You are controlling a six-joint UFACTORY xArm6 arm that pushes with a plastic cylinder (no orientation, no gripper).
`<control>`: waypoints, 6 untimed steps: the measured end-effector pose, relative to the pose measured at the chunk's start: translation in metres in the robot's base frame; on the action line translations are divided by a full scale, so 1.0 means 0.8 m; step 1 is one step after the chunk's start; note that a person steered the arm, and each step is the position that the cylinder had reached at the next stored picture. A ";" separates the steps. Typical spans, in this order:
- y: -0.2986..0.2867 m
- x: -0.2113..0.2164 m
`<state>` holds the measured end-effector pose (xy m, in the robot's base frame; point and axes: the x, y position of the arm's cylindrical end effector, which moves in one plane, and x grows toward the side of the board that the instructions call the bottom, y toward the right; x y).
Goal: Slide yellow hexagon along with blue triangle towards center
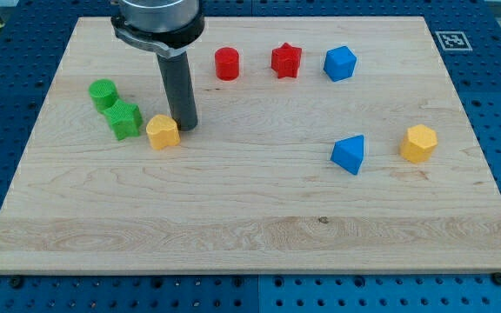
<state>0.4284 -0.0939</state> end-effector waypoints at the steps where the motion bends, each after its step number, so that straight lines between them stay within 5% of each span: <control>1: 0.021 -0.006; 5: 0.386 -0.024; 6: 0.484 0.017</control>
<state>0.4419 0.2931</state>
